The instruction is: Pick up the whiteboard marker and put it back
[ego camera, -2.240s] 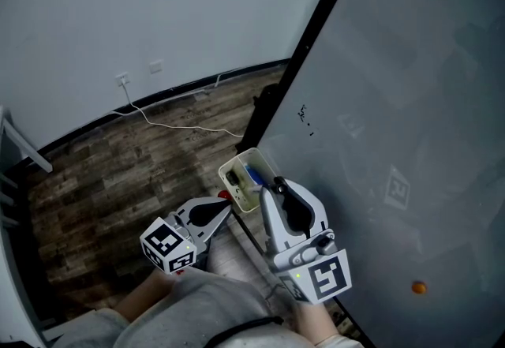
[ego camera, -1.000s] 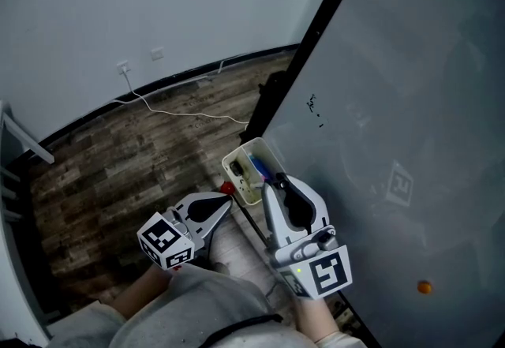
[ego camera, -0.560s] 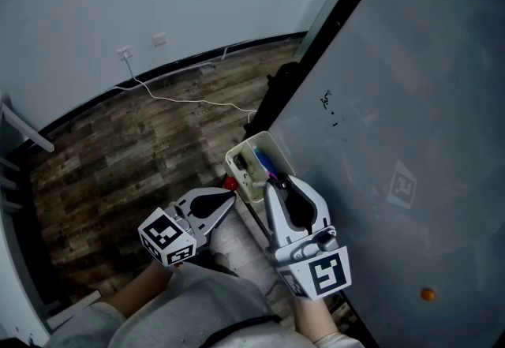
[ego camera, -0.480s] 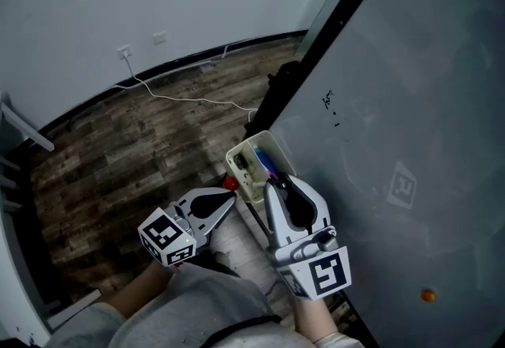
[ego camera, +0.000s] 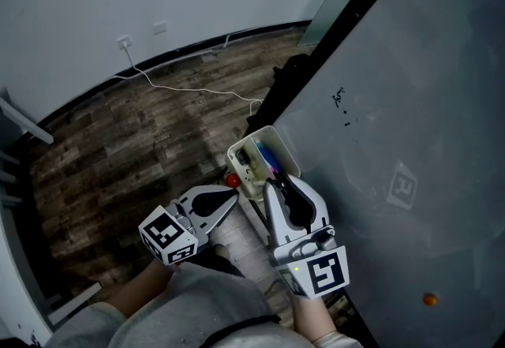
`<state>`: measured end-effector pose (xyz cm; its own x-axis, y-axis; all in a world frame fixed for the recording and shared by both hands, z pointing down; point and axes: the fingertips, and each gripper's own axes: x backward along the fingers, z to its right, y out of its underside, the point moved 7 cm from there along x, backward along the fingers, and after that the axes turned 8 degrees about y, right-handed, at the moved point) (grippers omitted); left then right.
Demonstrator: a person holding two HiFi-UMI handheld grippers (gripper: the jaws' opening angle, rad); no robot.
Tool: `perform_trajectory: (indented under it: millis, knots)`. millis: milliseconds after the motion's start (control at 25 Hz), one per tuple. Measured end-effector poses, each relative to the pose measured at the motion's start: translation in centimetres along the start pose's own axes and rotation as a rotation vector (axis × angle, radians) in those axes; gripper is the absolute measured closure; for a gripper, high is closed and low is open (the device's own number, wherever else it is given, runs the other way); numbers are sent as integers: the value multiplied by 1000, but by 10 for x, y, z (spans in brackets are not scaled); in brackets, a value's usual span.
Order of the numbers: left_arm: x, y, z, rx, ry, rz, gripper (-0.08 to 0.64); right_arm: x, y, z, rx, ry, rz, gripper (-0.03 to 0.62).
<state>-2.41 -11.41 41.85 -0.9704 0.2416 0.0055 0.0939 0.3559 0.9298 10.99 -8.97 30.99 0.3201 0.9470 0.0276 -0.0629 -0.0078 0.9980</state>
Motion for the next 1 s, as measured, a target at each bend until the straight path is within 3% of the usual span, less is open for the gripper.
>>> perform_trajectory:
  millis: [1000]
  knots:
    - [-4,16,-5,15,5,-25,545,-10,30,5,-48,2,-50,505]
